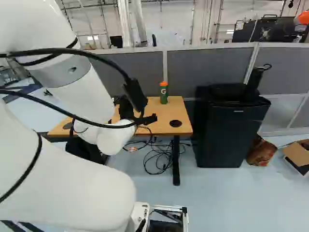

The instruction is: Pick up the green bottle from the table

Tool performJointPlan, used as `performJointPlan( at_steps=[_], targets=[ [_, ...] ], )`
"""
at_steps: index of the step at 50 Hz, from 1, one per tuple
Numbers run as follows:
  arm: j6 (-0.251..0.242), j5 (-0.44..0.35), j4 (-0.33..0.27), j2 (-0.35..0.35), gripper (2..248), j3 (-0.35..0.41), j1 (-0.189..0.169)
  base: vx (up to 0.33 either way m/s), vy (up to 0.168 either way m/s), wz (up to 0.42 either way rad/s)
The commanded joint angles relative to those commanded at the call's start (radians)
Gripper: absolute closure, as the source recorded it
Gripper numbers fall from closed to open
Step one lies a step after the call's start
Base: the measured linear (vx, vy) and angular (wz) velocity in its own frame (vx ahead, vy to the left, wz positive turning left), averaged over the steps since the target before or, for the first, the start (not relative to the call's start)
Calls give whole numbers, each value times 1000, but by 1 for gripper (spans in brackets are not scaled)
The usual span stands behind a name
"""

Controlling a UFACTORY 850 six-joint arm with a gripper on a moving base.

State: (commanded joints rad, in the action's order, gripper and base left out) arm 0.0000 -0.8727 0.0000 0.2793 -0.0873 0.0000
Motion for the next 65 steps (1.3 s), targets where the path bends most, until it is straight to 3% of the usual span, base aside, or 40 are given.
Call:
performJointPlan(
  at_steps=[65],
  targets=[
    [0, 0, 0, 0, 3, 0, 0, 9, 0, -2]
  ],
)
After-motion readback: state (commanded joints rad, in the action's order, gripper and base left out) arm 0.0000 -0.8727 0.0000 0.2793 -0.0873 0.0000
